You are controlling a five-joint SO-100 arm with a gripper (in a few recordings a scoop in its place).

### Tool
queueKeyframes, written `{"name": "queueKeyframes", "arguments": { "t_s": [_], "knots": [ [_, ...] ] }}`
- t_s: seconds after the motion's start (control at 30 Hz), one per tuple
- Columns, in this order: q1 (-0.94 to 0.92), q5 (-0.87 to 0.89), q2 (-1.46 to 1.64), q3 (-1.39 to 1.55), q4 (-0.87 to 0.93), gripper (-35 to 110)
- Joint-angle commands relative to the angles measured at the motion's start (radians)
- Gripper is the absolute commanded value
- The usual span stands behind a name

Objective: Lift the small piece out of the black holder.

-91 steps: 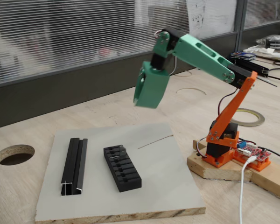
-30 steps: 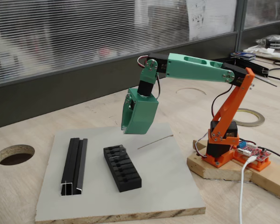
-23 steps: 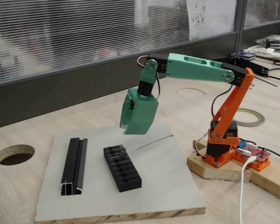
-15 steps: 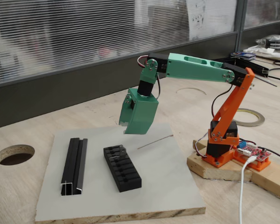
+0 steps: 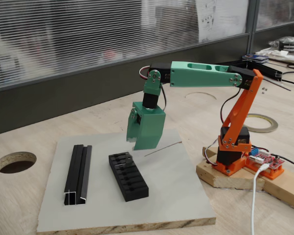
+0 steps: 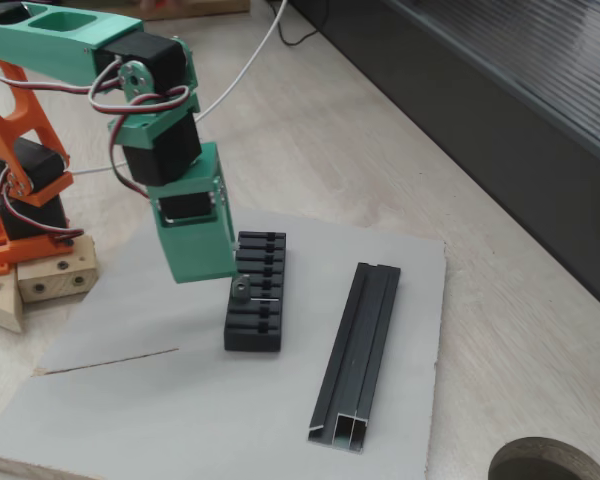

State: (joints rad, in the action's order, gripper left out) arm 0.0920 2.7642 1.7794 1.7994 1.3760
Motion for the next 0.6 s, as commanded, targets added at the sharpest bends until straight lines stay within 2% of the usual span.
{"name": "queueKeyframes", "arguments": {
  "t_s": [0.0,0.27,0.43,0.57],
  "knots": [
    [0.029,0.003,0.008,-0.005,-0.011,35],
    [0.029,0.006,0.005,0.002,-0.012,35],
    [0.029,0.005,-0.049,0.009,-0.115,35],
    [0.029,0.005,-0.077,0.009,-0.121,35]
  ]
}}
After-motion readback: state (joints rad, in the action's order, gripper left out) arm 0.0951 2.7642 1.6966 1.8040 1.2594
